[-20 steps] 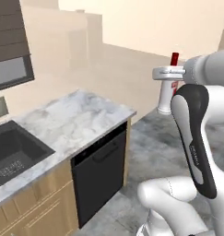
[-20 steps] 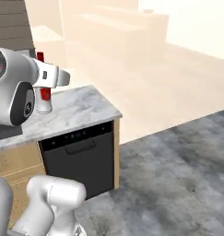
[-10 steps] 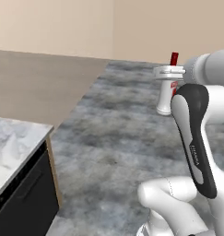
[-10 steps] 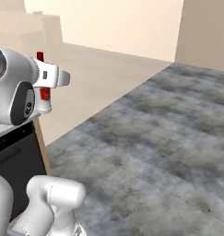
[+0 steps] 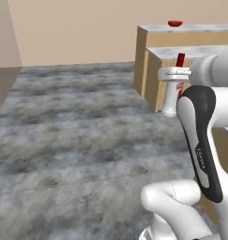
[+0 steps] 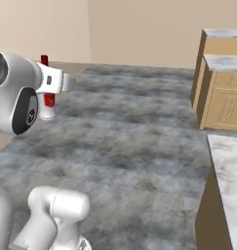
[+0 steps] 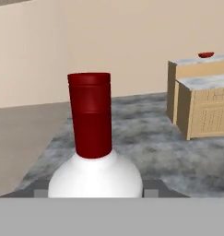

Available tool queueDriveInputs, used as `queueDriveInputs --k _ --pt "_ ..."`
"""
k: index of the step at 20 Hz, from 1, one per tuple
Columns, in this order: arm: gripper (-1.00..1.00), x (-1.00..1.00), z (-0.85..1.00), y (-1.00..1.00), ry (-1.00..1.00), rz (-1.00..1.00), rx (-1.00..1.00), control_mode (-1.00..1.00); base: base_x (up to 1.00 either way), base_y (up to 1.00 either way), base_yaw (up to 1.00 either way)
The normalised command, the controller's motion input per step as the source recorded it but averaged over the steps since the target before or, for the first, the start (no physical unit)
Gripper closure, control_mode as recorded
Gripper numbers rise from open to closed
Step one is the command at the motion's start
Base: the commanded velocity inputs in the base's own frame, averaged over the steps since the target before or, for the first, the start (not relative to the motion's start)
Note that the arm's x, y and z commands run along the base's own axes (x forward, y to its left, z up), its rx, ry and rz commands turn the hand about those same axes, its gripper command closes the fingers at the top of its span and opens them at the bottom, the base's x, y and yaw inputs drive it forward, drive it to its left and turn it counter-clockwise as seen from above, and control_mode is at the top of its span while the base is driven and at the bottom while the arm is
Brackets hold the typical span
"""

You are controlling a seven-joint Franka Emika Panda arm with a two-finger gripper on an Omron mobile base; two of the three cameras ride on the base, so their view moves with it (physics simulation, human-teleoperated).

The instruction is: There is a bowl on the dining counter. Grab a lemon wedge from the fridge and place it in the bowl. Then get the liquor bottle and glass cup from the cabinet and place them next to the bowl.

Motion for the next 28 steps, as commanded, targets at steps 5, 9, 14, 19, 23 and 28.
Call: queueDriveInputs --k 5,9,14,19,23,28 --pt "1.00 0.00 0.00 0.00 0.00 0.00 0.00 1.00 1.00 0.41 -0.36" --pt "1.00 0.00 0.00 0.00 0.00 0.00 0.00 1.00 1.00 0.52 -0.26" --pt "1.00 0.00 0.00 0.00 0.00 0.00 0.00 1.00 1.00 0.53 -0.22" --pt "1.00 0.00 0.00 0.00 0.00 0.00 0.00 1.00 1.00 0.52 -0.19" --pt "1.00 0.00 0.00 0.00 0.00 0.00 0.00 1.00 1.00 0.52 -0.18" --pt "1.00 0.00 0.00 0.00 0.00 0.00 0.00 1.00 1.00 0.45 -0.16"
